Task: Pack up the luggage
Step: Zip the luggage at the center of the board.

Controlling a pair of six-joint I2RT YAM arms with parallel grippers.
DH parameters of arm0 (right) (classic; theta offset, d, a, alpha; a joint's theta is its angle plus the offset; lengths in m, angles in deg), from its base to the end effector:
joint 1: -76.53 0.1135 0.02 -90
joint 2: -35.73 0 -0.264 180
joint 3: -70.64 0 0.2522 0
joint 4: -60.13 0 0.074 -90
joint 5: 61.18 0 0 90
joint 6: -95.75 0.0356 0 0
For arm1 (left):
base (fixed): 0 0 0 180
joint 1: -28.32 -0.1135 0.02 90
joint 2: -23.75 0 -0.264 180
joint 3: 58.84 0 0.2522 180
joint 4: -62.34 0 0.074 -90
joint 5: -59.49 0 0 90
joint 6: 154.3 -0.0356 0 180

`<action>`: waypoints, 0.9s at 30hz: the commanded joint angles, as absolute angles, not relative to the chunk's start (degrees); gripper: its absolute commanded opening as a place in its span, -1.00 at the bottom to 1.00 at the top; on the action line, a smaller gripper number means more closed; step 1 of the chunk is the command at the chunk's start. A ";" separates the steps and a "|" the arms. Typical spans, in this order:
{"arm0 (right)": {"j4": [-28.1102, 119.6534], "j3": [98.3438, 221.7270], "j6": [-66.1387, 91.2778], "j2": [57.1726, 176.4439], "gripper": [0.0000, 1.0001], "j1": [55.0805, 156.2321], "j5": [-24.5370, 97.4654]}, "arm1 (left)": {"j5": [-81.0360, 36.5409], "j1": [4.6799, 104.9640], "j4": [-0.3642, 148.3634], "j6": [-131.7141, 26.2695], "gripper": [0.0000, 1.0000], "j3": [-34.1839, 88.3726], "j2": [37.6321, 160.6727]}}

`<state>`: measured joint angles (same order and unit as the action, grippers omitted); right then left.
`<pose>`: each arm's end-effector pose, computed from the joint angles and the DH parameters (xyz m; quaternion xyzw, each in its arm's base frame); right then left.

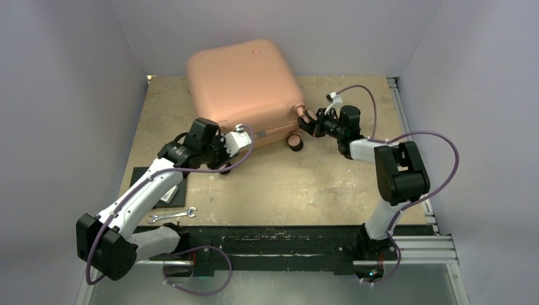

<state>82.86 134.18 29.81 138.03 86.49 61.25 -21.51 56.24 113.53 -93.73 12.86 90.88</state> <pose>0.3640 0.0833 0.1848 -0.0726 0.7818 0.3823 0.4872 0.2128 -0.1191 0.2975 0.4699 0.7988 -0.0680 0.3694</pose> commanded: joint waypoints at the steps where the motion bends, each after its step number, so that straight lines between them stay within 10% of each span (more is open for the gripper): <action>1: 76.75 139.07 25.08 135.99 -1.00 82.95 31.13 | -33.31 51.88 128.10 -93.92 -0.48 9.03 89.88; 27: 73.50 152.89 6.84 143.23 -1.00 82.84 32.88 | -33.85 50.34 126.90 -94.62 -0.78 6.59 86.70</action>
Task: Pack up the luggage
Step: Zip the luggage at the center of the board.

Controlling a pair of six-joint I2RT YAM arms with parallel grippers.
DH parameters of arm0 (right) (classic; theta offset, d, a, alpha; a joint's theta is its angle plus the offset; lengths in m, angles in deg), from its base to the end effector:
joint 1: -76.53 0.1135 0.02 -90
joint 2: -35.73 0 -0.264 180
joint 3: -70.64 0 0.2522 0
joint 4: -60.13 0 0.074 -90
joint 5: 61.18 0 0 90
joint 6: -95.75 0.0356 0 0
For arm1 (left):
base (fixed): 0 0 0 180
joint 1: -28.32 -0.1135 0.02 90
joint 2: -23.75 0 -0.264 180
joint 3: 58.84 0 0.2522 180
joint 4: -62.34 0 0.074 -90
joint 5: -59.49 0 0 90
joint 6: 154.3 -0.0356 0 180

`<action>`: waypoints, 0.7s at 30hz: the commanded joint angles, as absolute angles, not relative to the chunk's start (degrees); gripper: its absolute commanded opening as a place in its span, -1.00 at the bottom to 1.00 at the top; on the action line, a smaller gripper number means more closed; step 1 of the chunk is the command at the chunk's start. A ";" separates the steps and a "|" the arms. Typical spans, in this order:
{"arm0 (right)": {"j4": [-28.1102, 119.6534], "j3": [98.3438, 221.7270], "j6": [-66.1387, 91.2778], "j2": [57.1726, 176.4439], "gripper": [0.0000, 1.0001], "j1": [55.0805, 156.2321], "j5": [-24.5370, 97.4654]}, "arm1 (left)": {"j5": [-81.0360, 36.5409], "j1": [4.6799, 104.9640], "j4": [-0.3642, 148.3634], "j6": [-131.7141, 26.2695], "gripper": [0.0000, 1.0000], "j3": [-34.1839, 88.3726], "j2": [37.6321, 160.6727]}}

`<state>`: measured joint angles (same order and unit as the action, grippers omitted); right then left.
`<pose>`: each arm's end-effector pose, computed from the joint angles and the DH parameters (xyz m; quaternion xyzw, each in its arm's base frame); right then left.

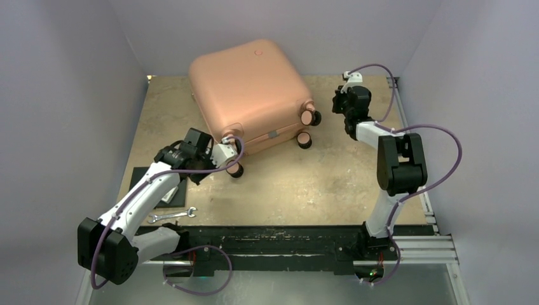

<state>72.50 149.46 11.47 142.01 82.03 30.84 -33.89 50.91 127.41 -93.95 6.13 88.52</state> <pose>0.4215 0.0418 0.2221 -0.0092 0.7937 0.0734 0.6038 0.1912 -0.0773 0.2540 0.4238 0.8788 0.0421 0.2153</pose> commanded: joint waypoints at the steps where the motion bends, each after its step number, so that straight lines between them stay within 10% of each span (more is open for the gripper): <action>1: 73.56 153.25 6.97 143.63 -1.00 82.78 35.07 | -33.26 50.18 127.29 -94.62 -0.74 7.07 86.27; 9: 67.72 161.81 2.76 148.09 -0.35 84.92 46.81 | -22.63 49.86 129.65 -94.70 0.51 17.24 78.46; 21: 67.28 156.08 -9.92 143.38 -0.41 95.32 60.37 | -29.80 49.77 121.45 -88.12 0.76 25.04 77.99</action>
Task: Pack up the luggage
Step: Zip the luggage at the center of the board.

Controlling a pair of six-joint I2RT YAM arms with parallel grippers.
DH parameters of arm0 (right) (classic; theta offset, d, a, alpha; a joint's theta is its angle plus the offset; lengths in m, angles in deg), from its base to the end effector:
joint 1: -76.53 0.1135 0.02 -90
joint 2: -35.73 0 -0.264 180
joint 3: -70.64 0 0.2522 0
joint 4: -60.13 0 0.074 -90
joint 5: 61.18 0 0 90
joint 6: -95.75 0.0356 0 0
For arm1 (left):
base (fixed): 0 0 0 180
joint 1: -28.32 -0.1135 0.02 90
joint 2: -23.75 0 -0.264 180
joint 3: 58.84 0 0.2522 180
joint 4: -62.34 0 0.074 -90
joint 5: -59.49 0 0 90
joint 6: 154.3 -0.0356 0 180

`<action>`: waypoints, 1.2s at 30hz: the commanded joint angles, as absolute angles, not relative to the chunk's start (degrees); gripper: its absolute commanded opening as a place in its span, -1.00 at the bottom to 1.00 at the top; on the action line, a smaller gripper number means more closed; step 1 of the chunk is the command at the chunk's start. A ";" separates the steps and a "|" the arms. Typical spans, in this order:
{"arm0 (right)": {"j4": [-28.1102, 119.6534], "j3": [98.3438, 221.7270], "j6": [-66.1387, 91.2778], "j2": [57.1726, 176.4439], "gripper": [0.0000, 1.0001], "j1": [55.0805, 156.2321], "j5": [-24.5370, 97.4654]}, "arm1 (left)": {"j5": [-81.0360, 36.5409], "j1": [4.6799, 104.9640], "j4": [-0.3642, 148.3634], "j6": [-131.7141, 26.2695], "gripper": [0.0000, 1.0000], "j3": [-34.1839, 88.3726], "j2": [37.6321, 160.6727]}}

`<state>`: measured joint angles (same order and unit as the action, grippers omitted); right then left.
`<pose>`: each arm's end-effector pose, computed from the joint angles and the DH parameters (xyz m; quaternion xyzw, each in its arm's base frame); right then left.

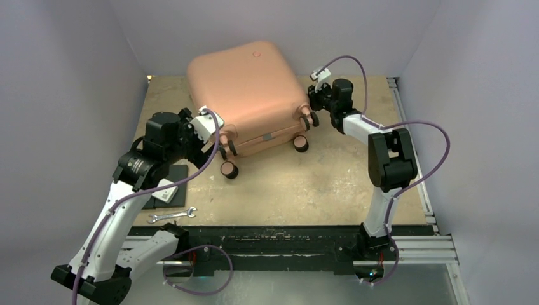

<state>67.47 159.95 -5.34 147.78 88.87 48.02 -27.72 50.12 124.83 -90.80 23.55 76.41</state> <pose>0.4424 0.1088 0.2321 -0.2582 0.7475 0.1392 0.5960 0.1581 -0.0651 0.3892 0.3697 0.7960 -0.0017 0.4793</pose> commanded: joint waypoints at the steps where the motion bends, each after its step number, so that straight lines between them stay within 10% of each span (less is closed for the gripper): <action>1: 67.67 154.91 -10.09 142.45 -0.41 95.94 61.42 | -29.48 49.77 121.27 -88.09 0.77 25.07 78.44; 16: 76.13 134.25 -17.33 126.34 0.09 94.16 57.57 | -26.60 49.80 116.71 -85.61 0.77 22.41 80.89; 36: 93.29 119.16 2.03 118.30 0.21 96.46 59.28 | -28.09 49.80 116.07 -85.05 0.77 27.39 83.11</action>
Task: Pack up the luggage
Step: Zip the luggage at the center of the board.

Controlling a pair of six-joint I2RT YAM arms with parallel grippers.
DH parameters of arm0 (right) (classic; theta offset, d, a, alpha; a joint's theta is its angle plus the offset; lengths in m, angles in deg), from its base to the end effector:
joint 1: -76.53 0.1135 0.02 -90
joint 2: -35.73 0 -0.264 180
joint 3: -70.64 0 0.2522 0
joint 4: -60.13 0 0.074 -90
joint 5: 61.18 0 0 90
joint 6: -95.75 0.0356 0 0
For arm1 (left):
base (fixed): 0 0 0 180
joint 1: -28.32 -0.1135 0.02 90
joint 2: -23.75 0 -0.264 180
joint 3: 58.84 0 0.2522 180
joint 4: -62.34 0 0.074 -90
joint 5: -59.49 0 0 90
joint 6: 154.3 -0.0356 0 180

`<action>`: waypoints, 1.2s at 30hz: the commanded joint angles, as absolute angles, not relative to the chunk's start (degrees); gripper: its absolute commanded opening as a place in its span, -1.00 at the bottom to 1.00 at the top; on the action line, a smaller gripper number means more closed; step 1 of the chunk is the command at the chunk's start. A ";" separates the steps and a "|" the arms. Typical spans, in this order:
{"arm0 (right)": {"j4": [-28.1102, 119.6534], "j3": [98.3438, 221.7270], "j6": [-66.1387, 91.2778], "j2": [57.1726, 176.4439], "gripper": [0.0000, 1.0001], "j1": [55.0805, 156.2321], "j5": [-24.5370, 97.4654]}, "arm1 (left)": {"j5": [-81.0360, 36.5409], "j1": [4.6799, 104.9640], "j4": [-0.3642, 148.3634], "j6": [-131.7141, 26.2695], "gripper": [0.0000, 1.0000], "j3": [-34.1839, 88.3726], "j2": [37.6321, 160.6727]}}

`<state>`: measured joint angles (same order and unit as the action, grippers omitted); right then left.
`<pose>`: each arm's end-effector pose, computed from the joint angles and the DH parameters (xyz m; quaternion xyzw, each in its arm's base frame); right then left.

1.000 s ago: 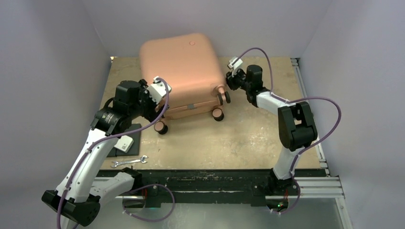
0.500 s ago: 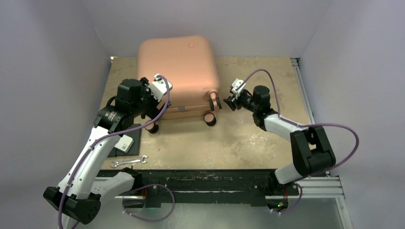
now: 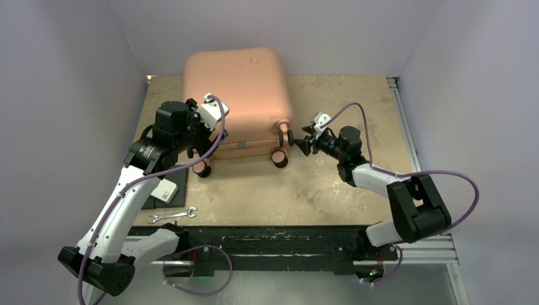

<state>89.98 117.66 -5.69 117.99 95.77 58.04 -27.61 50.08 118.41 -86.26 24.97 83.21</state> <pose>0.2728 0.1136 0.2197 -0.3531 0.6452 0.2304 0.6371 0.1933 -0.0791 0.3873 0.3365 0.8058 -0.0213 0.4868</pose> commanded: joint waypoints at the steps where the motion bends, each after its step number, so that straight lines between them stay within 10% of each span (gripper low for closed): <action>1: 93.89 118.97 3.54 118.69 0.21 96.62 59.77 | -28.01 49.77 116.08 -84.97 0.77 27.50 83.20; 36: 107.57 118.84 0.03 131.53 -0.36 104.63 40.36 | -26.49 49.77 115.68 -85.05 0.77 26.75 83.83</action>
